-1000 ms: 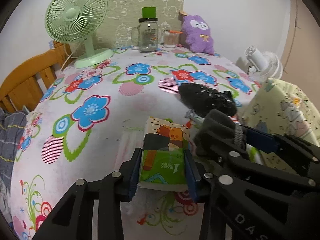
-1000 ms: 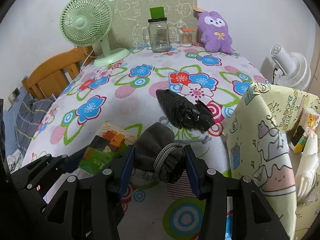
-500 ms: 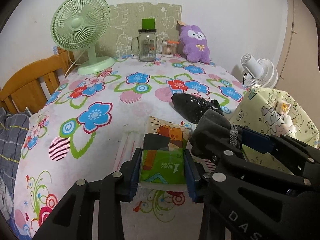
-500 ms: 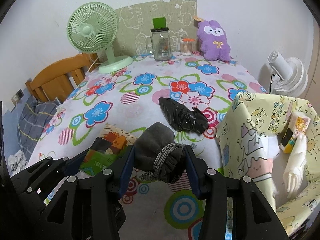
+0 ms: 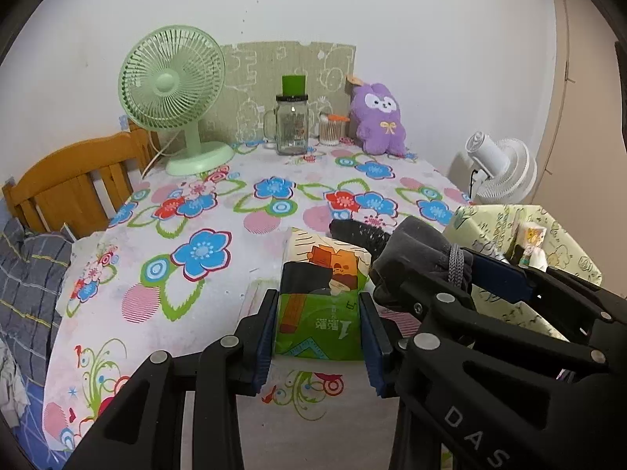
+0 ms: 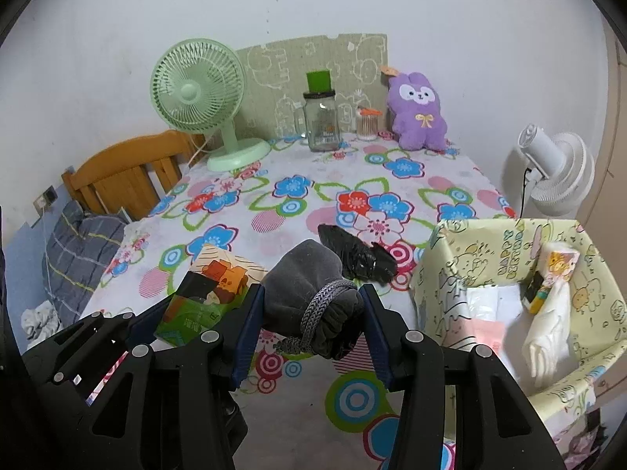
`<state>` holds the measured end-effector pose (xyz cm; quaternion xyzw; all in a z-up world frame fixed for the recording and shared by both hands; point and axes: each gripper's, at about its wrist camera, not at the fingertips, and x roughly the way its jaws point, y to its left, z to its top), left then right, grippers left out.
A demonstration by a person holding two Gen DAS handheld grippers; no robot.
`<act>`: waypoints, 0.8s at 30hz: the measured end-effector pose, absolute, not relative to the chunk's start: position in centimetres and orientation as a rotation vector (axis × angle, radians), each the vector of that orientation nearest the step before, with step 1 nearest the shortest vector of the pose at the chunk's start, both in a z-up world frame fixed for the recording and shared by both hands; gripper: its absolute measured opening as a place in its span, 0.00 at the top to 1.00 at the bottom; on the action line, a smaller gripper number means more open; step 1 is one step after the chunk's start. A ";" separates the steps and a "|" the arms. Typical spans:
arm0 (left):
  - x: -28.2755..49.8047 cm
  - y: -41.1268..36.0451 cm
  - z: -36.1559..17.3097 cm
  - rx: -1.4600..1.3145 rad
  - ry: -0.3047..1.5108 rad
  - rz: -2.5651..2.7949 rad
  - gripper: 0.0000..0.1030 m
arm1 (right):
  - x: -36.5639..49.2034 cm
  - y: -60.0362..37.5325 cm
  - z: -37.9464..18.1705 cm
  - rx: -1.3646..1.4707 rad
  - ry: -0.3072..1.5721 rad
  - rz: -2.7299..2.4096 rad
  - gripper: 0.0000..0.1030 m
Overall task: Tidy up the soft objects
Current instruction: 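Grasp the green-printed tissue pack with the left tool while the right holds the pouch, then carry the tissue pack and grey pouch toward the printed box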
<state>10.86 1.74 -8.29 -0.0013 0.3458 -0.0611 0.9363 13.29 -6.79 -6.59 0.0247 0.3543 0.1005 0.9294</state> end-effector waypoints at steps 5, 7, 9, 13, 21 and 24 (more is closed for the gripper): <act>9.9 1.5 -7.2 0.000 0.683 -0.120 0.62 | 12.4 -7.0 -5.4 0.050 0.700 0.209 0.49; 9.6 1.4 -6.8 0.001 0.677 -0.121 0.62 | 12.1 -7.1 -5.0 0.051 0.693 0.209 0.49; 9.2 1.3 -6.3 0.002 0.670 -0.123 0.62 | 11.8 -7.2 -4.5 0.050 0.690 0.209 0.49; 8.6 1.1 -5.4 0.006 0.651 -0.125 0.62 | 10.9 -7.4 -3.4 0.049 0.670 0.208 0.49; 7.6 0.6 -3.9 0.010 0.621 -0.125 0.62 | 9.8 -7.9 -1.8 0.052 0.638 0.208 0.49; 7.5 0.3 -3.5 0.014 0.612 -0.128 0.62 | 9.7 -8.1 -1.4 0.054 0.630 0.207 0.49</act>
